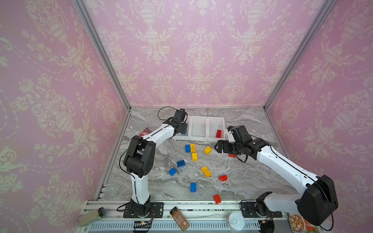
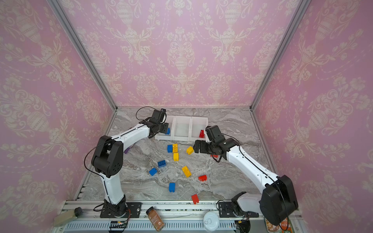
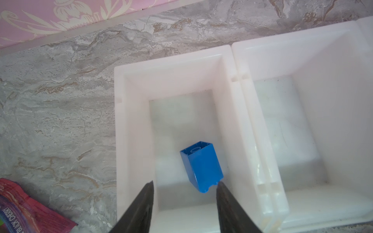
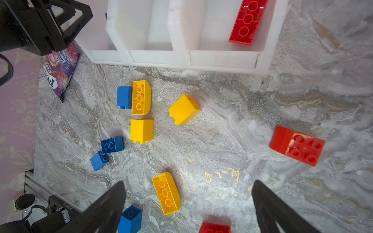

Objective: Sort the legos into containers by color
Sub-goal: Place the lego in the container.

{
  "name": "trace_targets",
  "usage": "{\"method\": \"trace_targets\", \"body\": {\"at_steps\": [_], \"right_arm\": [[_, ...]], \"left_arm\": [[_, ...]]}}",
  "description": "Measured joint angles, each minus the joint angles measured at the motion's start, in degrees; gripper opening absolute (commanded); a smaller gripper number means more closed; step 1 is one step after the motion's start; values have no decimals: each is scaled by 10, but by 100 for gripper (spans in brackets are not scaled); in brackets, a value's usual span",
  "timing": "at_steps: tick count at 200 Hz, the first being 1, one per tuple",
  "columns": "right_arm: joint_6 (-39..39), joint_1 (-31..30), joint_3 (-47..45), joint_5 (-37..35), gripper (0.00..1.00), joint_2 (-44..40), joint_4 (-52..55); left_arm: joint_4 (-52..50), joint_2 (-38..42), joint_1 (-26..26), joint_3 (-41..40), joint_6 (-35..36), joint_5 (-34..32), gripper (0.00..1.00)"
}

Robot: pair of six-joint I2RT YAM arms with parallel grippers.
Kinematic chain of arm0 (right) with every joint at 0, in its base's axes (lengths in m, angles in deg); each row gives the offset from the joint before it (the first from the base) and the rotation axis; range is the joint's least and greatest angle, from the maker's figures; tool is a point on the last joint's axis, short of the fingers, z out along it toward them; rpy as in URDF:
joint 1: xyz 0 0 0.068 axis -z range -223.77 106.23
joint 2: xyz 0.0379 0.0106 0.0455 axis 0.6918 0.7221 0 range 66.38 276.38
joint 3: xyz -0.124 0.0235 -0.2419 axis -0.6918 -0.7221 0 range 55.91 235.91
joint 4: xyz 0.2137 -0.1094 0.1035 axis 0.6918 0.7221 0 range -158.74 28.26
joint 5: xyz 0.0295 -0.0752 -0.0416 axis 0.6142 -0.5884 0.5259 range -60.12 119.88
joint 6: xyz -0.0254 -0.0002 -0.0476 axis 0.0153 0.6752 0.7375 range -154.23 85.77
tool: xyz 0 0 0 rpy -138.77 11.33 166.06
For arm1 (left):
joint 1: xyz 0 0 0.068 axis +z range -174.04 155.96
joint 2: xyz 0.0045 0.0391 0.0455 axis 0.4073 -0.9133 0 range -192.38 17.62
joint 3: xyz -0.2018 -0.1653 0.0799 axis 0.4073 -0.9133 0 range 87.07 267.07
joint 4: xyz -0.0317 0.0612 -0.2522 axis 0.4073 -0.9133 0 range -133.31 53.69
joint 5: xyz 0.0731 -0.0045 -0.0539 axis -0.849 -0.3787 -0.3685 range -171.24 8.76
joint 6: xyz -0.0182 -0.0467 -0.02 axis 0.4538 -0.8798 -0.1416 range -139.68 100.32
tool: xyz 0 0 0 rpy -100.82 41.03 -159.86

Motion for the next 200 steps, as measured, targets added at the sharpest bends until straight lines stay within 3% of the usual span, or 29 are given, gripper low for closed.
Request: {"method": "trace_targets", "body": {"at_steps": [55, 98, 165, 200], "right_arm": [[0, 0, 0, -2, 99, 0, 0], [23, -8, 14, -7, 99, 24, 2], [156, -39, 104, 7, 98, 167, 32], [227, -68, 175, -18, 92, 235, 48]], "left_arm": [[12, 6, 0, -14, -2, 2, 63], [39, 60, 0, -73, -30, 32, 71], [70, 185, 5, -196, -95, 85, 87], [70, 250, 48, -252, -124, 123, 93]]}}
